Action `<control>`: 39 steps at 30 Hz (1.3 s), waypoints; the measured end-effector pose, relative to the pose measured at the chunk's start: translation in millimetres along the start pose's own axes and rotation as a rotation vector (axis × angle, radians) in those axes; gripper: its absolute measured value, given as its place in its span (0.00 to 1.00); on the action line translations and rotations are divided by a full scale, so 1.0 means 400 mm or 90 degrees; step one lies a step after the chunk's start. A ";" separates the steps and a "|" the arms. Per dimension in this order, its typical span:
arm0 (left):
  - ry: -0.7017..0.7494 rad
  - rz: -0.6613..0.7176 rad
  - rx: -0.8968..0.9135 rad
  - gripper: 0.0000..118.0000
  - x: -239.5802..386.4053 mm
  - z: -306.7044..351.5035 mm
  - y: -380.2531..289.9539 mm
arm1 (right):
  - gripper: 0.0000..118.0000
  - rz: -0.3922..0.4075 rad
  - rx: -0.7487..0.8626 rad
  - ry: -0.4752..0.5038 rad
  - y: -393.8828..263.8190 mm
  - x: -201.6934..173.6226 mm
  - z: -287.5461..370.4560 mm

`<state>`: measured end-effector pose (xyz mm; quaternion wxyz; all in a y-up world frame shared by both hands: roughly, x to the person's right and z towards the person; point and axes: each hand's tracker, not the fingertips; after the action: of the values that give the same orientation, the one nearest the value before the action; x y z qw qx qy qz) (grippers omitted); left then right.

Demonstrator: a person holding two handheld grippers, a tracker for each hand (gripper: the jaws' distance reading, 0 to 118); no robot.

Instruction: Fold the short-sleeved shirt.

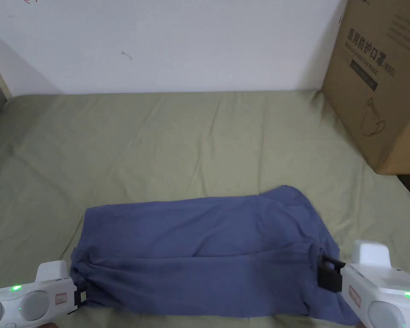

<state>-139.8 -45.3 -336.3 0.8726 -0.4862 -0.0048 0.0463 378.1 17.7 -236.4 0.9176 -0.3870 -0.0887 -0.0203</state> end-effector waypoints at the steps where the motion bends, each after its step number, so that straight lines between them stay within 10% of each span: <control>1: 0.000 -0.004 0.012 0.04 0.005 0.017 0.001 | 0.76 -0.015 -0.024 -0.005 -0.023 0.006 -0.023; 9: -0.019 -0.003 0.038 0.04 0.019 0.096 0.007 | 0.65 -0.044 -0.143 -0.016 -0.132 0.002 -0.092; 13: -0.017 -0.005 0.036 0.03 0.014 0.078 -0.002 | 0.04 -0.074 -0.133 0.043 -0.124 -0.005 -0.064; 26: -0.025 0.029 0.060 0.03 -0.077 0.175 -0.076 | 0.03 -0.084 -0.028 0.046 -0.106 0.113 0.115; 39: 0.001 0.053 -0.059 0.03 -0.115 0.139 -0.273 | 0.04 -0.099 -0.160 0.018 -0.366 0.148 0.002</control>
<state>-180.2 -59.3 -212.7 0.8465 -0.5258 0.0138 0.0820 420.5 -82.2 -121.8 0.8586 -0.4908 -0.1021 -0.1074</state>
